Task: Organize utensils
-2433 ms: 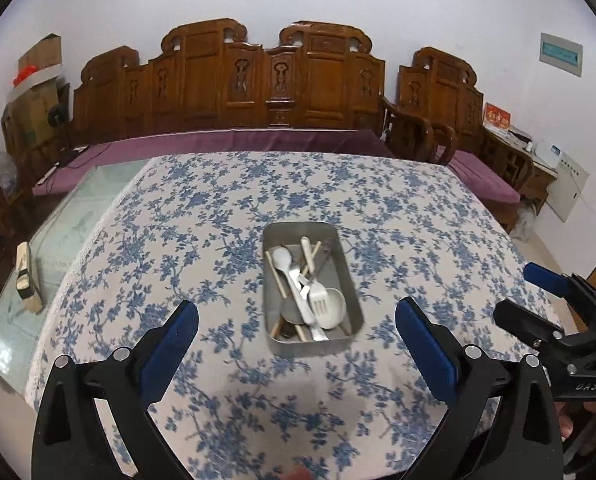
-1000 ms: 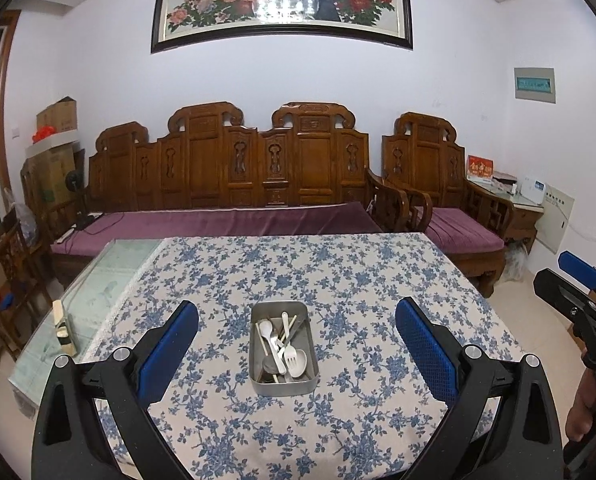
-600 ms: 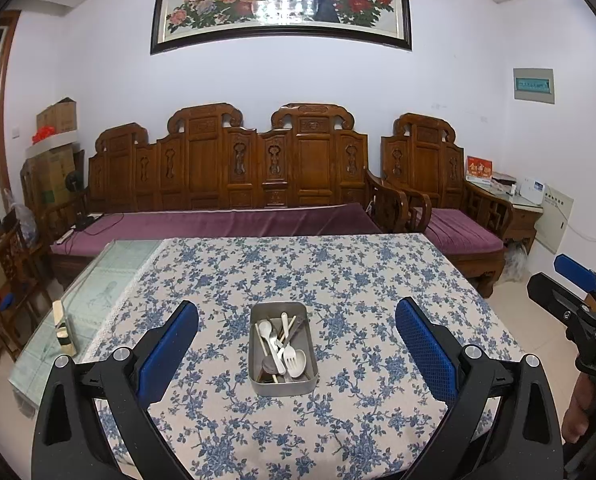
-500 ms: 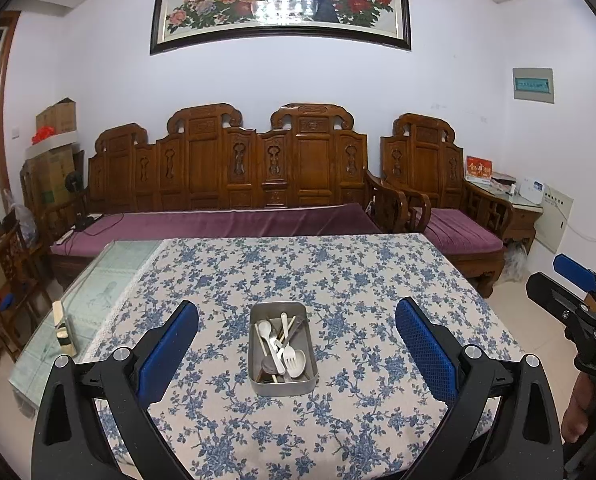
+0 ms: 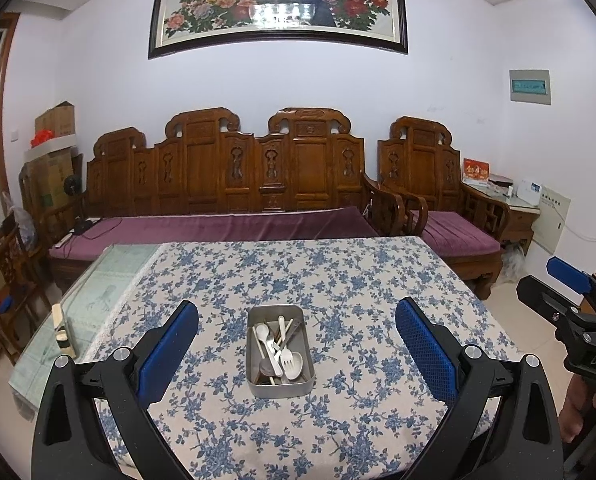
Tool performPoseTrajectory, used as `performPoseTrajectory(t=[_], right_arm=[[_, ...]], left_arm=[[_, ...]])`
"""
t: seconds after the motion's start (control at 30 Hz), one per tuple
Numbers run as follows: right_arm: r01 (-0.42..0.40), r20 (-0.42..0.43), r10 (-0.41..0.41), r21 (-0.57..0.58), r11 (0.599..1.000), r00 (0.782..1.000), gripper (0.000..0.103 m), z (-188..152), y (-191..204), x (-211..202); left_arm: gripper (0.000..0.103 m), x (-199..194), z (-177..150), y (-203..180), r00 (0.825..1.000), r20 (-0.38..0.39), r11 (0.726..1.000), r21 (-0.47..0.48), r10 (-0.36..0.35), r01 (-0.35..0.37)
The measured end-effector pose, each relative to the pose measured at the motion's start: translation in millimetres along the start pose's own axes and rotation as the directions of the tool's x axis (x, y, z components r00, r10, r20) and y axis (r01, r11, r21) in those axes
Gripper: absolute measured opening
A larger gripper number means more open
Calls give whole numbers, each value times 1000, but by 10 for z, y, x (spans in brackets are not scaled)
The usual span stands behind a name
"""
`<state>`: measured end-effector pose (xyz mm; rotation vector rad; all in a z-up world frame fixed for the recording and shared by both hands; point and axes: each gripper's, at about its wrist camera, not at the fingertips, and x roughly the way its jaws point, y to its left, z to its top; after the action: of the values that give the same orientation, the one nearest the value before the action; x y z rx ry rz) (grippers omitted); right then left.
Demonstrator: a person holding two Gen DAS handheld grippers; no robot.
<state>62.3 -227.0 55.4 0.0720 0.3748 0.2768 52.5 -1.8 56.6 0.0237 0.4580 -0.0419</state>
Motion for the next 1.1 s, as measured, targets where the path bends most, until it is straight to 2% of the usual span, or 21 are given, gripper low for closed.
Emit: performPoseTrajectory(t=[1.1], right_arm=[[0,0,0,2,1000,1000,100,-7,0,1]], left_arm=[[95,-41,9,-16,1000,5,1000,-2,-8,8]])
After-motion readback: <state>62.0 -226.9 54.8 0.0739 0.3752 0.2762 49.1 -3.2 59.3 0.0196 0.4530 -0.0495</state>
